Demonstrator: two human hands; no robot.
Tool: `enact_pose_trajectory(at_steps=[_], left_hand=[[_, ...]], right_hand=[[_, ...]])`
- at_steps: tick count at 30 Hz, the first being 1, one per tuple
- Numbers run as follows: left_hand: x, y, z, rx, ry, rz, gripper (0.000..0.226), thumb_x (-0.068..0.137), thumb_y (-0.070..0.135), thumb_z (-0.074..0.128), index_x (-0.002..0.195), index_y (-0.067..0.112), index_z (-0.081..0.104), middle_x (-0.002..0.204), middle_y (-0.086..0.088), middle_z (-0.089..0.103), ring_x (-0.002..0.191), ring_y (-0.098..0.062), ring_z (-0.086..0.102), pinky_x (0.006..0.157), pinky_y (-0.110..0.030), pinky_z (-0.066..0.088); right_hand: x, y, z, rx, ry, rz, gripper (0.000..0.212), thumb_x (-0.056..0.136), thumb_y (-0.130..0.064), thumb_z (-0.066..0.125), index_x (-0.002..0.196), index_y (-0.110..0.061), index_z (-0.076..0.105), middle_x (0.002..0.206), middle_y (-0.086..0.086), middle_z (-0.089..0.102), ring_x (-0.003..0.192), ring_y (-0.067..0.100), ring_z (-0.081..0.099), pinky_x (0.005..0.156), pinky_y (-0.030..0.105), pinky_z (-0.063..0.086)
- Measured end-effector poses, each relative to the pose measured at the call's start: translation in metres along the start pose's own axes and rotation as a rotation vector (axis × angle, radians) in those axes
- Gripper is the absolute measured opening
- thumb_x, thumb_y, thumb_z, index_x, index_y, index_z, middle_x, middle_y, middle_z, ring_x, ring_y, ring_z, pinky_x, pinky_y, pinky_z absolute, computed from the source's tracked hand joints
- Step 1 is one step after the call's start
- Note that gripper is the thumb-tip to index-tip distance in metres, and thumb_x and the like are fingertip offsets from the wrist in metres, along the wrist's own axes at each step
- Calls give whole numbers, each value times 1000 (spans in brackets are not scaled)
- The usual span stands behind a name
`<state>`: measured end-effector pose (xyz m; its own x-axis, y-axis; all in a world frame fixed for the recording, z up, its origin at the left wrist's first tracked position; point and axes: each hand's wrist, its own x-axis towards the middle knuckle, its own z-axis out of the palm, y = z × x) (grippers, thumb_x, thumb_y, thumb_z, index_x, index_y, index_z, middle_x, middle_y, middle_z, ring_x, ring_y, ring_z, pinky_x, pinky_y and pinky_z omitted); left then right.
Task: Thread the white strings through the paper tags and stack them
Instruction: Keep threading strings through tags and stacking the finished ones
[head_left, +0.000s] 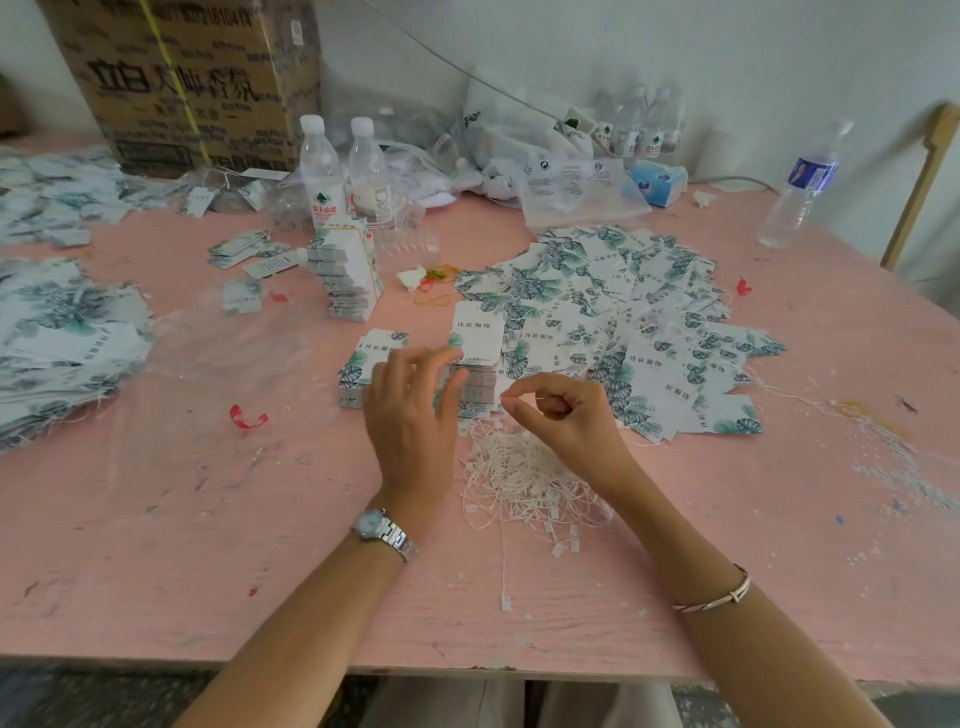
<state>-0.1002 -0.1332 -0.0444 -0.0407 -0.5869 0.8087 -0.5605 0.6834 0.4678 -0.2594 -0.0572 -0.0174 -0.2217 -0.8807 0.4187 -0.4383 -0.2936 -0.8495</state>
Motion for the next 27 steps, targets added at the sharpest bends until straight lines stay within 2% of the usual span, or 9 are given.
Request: enact_pose_trajectory(at_steps=[5,10,14,18,22,27], left_hand=[[9,-16,1,185,-95,47,32,87,24,76,119,27,73,117,-3,60,96,-23,47,81,-27,30],[14,-22,4,197,-114,146,29,80,13,84,106,25,79,116,-3,65,97,-24,48,76,-37,38],[16,-22,3,196,-63,183,25,79,14,84,101,25,80,111,-1,67,94,-21,48,73,-35,35],[18,-19,2,188,40,272,9,88,21,78,95,24,80,103,0,69,88,-19,47,71,-34,32],[19,-18,1,168,129,291,3,90,24,78,91,24,81,94,3,71,82,-17,47,68,-35,31],[20,-20,0,148,144,322,4,91,25,77,90,24,81,91,5,72,82,-16,49,68,-36,32]], right_hand=[[-1,-1,3,-25,11,-10,8,89,-13,74,94,-7,77,55,-5,24,51,7,17,51,18,19],[-1,2,2,-6,22,12,4,89,-16,73,91,-14,76,53,-10,24,50,10,17,51,23,18],[0,7,1,7,35,22,3,90,-17,73,91,-18,75,52,-11,24,50,11,18,51,25,18],[1,12,0,38,38,33,4,91,-19,73,93,-17,76,53,-6,24,49,12,18,50,26,19],[2,15,0,70,27,42,4,91,-20,73,93,-17,75,52,-1,24,48,13,18,50,28,19],[2,17,0,71,27,40,3,92,-19,72,92,-17,75,50,-9,24,48,12,18,50,26,19]])
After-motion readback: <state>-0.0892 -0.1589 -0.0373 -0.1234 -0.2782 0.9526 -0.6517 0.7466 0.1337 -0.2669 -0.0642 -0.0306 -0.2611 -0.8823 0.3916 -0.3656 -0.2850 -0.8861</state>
